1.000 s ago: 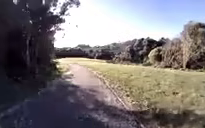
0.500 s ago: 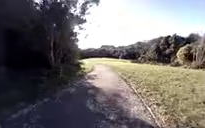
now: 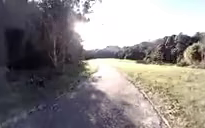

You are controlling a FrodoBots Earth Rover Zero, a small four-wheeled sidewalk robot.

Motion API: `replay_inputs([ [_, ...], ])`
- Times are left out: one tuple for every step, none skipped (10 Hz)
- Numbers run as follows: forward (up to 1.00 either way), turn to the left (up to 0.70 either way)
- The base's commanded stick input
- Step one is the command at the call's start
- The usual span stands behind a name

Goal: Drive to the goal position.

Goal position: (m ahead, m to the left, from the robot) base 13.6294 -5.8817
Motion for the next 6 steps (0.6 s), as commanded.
replay_inputs([
  [0.50, -0.01],
  [0.50, -0.19],
  [0.50, -0.24],
  [0.50, -0.14],
  [0.50, -0.05],
  [0.50, 0.00],
])
